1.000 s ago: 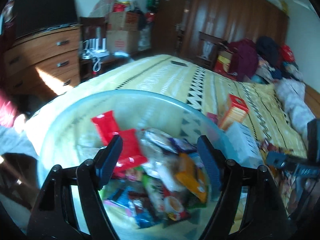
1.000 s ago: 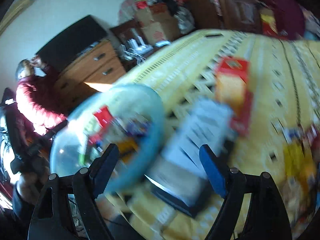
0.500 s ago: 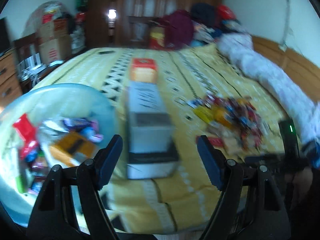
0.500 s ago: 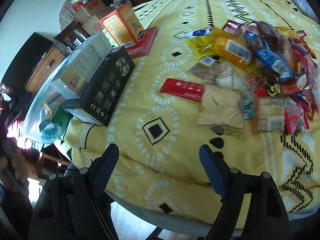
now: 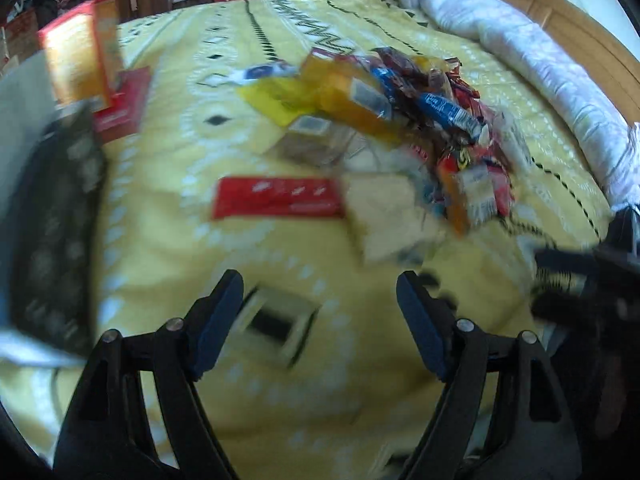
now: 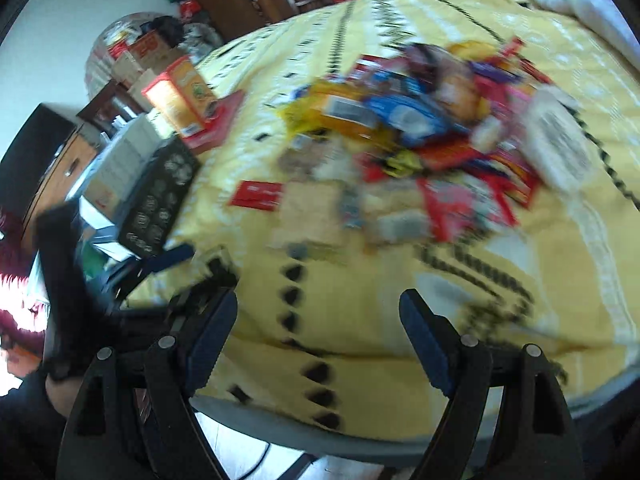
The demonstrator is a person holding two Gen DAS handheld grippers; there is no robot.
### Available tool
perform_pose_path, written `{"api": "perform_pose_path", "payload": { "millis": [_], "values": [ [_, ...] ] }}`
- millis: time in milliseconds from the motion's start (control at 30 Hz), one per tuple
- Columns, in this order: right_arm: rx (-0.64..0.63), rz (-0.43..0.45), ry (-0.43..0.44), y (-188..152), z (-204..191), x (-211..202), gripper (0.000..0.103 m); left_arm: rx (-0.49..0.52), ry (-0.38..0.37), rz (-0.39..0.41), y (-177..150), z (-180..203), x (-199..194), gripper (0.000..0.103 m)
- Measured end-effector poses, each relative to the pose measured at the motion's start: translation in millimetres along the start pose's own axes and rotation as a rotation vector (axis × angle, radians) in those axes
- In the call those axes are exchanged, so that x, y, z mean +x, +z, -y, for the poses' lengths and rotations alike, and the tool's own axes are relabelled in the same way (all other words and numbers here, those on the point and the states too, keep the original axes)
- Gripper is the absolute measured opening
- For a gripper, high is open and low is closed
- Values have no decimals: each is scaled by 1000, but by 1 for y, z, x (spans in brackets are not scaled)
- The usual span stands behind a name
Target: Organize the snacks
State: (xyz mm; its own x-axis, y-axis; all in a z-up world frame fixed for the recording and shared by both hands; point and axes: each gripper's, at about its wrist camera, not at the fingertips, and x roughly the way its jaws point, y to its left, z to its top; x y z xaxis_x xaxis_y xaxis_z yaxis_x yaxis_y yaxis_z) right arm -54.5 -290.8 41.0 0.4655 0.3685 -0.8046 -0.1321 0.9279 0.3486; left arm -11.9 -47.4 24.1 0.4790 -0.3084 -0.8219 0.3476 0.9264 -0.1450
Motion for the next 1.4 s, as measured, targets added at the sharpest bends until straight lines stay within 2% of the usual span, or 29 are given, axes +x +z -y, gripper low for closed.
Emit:
{"api": "perform_pose_path", "payload": {
  "millis": [33, 100, 133, 167, 200, 267, 433, 500, 667, 800, 1400],
  "values": [
    [8, 1, -14, -2, 7, -3, 85, -5, -5, 2, 7, 6, 8, 80],
    [21, 9, -36, -5, 19, -9, 85, -20, -12, 4, 22, 19, 27, 87],
    [29, 14, -42, -6, 25, -13, 85, -30, -9, 10, 27, 23, 35, 101],
    [37, 18, -48, -6, 30, -16, 85, -55, -9, 11, 29, 25, 44, 103],
    [43, 24, -55, -6, 35, -20, 85, -104, 11, 3, 30, 24, 54, 103],
    [51, 29, -65, -7, 44, -24, 85, -139, 57, 66, 23, 26, 57, 103],
    [72, 32, -61, -11, 60, -25, 86, -108, 96, 106, 6, 37, 46, 103],
    [81, 32, -48, -14, 62, -22, 86, -107, 87, 139, -1, 35, 42, 103],
    [78, 26, -14, -22, 61, -14, 86, -109, 85, 137, -4, 41, 41, 103],
    [69, 42, -14, -26, 63, -16, 86, -114, 80, 135, 8, 37, 50, 103],
    [175, 25, -46, -40, 114, -25, 86, -114, 79, 136, 7, 36, 50, 103]
  ]
}}
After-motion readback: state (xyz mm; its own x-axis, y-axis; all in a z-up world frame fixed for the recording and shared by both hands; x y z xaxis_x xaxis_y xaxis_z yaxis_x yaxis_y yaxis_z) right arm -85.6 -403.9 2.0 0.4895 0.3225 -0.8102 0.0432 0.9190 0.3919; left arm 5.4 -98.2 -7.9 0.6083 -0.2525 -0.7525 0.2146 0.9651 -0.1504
